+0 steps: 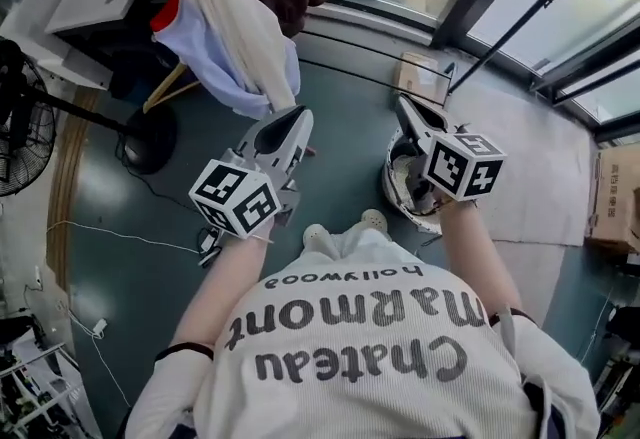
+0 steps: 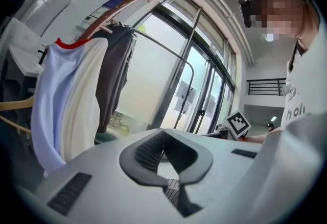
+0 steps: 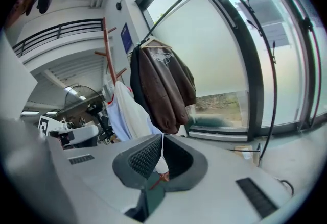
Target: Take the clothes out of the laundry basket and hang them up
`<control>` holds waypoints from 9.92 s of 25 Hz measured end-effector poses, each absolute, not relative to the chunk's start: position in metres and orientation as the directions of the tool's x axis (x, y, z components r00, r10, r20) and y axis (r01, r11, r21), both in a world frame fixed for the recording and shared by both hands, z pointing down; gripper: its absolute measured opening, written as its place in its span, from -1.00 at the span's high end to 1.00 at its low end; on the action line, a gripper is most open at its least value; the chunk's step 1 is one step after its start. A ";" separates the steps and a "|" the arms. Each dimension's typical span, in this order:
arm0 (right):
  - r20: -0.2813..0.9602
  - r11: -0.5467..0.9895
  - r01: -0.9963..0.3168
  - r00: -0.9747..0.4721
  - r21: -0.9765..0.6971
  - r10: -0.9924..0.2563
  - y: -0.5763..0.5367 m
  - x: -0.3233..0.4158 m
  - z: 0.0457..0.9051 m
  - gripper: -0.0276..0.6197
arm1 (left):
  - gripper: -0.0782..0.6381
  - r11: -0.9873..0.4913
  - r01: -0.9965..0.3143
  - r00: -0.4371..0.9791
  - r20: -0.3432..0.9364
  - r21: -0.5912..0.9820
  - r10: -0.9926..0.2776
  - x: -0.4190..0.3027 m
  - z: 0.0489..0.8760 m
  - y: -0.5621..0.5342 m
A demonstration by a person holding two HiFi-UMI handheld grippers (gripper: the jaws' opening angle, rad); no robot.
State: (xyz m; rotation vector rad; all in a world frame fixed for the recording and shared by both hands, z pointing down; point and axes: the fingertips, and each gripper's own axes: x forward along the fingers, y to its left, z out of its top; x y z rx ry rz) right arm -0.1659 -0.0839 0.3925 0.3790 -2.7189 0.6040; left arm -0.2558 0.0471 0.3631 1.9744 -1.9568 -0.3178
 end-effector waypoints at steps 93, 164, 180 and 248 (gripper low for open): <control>0.967 0.307 -0.945 -0.176 -0.113 -0.184 -0.264 0.204 1.204 0.34 | 0.19 -0.587 -0.715 0.699 0.401 0.379 -0.592 0.058 0.933 -0.336; 0.352 0.880 -0.183 -0.936 -0.438 -0.019 -0.232 0.235 0.332 0.81 | 0.75 -0.827 -0.556 0.829 0.134 0.086 -0.544 0.105 0.321 -0.360; 0.340 0.831 -0.400 -0.899 -0.387 -0.275 -0.327 0.128 0.362 0.13 | 0.75 -0.787 -0.616 0.785 0.056 -0.037 -0.617 0.064 0.245 -0.328; -0.125 0.904 0.335 -0.942 -0.267 0.312 0.083 -0.314 0.162 0.79 | 0.74 0.241 -0.959 -0.277 -0.314 0.149 -0.908 -0.351 0.177 0.181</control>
